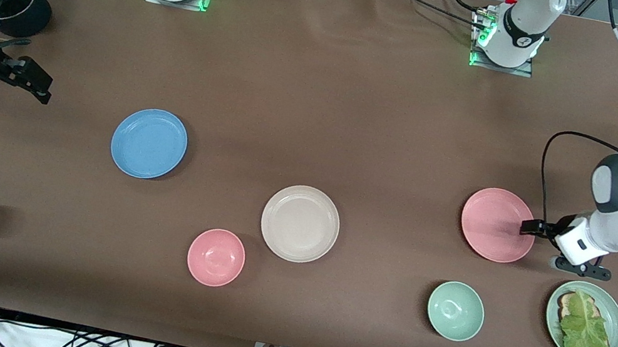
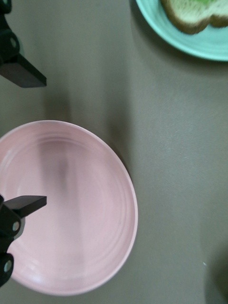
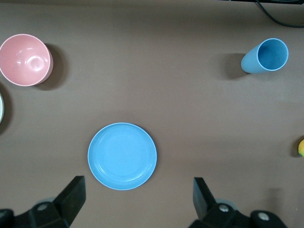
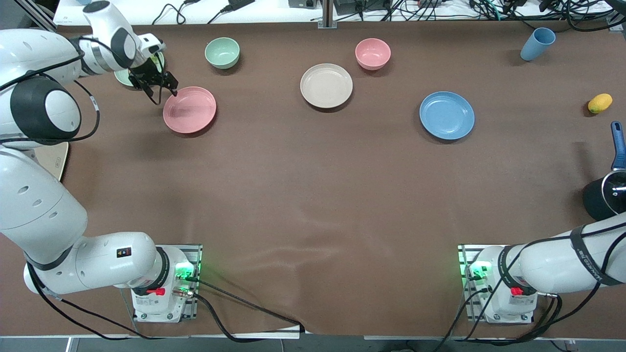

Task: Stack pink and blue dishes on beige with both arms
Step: 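Reach the left gripper down to the pink plate rim and grasp, then move the pink plate toward the beige plate while the right gripper reaches the blue plate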

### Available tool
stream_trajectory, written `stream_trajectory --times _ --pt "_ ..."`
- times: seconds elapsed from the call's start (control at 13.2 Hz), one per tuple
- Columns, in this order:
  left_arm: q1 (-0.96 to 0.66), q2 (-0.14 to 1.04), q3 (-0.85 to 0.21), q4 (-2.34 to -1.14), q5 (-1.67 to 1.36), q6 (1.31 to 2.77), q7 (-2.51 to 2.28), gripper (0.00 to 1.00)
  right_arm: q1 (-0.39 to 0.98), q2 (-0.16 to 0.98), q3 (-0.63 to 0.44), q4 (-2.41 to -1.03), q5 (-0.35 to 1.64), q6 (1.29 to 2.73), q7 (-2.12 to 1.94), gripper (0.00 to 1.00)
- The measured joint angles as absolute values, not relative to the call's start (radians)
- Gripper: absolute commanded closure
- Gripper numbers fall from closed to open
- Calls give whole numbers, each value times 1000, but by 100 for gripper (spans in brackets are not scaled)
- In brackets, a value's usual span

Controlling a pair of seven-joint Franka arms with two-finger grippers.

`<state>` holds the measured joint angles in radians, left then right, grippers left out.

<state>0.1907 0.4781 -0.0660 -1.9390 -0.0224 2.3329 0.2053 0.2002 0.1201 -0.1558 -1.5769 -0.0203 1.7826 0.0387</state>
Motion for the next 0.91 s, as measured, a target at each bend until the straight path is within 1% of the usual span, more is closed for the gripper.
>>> stream_trajectory --times 0.15,0.23,0.3,0.38,0.45,0.53,0.61,0.91 --pt "196 479 -65 -2027 -22 2450 211 0 200 127 -156 -1577 -20 1783 39 0" --pt "201 481 -64 -2052 -22 2471 214 2 200 134 -156 -1577 -20 1784 39 0" --pt "207 484 -64 -2065 -22 2478 217 13 200 145 -156 -1578 -20 1790 39 0" --pt "212 485 -64 -2068 -22 2479 220 30 201 158 -156 -1578 -20 1798 37 0" --pt "214 486 -64 -2069 -22 2479 220 61 201 173 -154 -1578 -20 1800 36 0" --pt "214 488 -64 -2069 -22 2479 220 90 202 188 -153 -1580 -20 1800 36 0" --pt "214 492 -64 -2070 -22 2479 220 100 202 205 -151 -1583 -19 1800 35 0" --pt "214 495 -64 -2070 -22 2479 222 100 219 321 -142 -1597 -18 1829 25 0"
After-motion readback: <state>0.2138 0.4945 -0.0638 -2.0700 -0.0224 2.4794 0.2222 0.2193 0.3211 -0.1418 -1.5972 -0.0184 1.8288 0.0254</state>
